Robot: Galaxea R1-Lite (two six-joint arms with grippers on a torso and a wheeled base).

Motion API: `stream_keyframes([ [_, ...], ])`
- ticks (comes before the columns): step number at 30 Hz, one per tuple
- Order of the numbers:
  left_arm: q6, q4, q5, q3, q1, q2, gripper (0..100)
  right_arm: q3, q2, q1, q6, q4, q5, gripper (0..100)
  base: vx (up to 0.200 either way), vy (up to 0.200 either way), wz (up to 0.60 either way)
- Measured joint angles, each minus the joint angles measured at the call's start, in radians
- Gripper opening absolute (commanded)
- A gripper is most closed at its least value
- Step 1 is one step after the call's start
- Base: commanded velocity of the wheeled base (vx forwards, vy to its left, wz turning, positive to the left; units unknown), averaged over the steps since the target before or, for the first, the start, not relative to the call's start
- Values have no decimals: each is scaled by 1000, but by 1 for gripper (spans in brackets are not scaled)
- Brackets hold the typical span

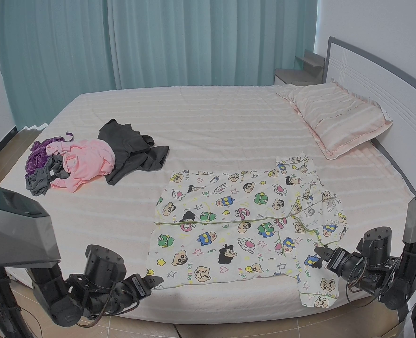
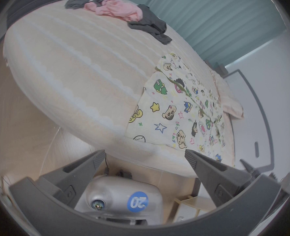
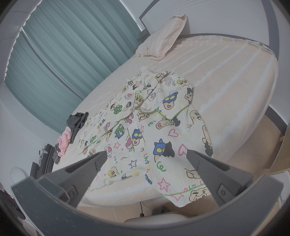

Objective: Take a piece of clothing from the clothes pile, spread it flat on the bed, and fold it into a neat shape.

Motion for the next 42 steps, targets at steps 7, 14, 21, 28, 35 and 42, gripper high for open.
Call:
stream_keyframes([
  [7, 107, -23, 49, -97, -33, 119, 100, 0, 1, -3, -2, -27, -8, 100, 0, 0, 0],
  [14, 200, -29, 100, -145, -44, 203, 100, 0, 3, -8, -2, -33, -8, 100, 0, 0, 0],
  [21, 219, -29, 107, -200, -43, 247, 100, 0, 4, -7, -2, -34, -8, 100, 0, 0, 0],
  [28, 257, -25, 109, -241, -40, 273, 0, 0, 4, -7, -1, -34, -7, 100, 0, 0, 0],
  [35, 246, -22, 144, -263, -40, 287, 0, 0, 9, -12, -7, -34, -8, 100, 0, 0, 0],
  [42, 180, -12, 219, -272, -29, 288, 0, -3, 32, -69, -43, -33, 6, 100, 0, 0, 0],
])
